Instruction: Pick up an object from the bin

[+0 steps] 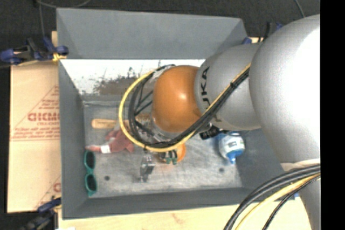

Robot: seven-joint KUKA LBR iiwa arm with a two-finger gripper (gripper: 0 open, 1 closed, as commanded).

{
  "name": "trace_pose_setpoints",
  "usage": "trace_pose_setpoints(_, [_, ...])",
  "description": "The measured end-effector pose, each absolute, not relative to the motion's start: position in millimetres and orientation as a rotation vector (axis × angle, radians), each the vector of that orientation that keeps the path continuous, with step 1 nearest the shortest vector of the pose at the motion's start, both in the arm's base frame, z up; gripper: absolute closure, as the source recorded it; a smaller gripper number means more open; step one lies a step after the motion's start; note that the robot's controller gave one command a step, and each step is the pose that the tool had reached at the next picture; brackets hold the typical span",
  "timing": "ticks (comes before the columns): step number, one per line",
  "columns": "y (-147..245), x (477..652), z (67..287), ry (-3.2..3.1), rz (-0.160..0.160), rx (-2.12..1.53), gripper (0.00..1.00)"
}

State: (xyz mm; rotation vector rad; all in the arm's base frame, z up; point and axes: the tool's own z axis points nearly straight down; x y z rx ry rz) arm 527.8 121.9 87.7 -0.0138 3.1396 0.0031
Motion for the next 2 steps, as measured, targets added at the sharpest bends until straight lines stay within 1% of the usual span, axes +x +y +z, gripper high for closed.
trace_pose_setpoints(1, [121.8,527.8,87.7,3.140,0.003,-0.012,0.00])
trace_pose_setpoints(2, [111.8,575.6,79.5,3.138,0.001,-0.104,0.00])
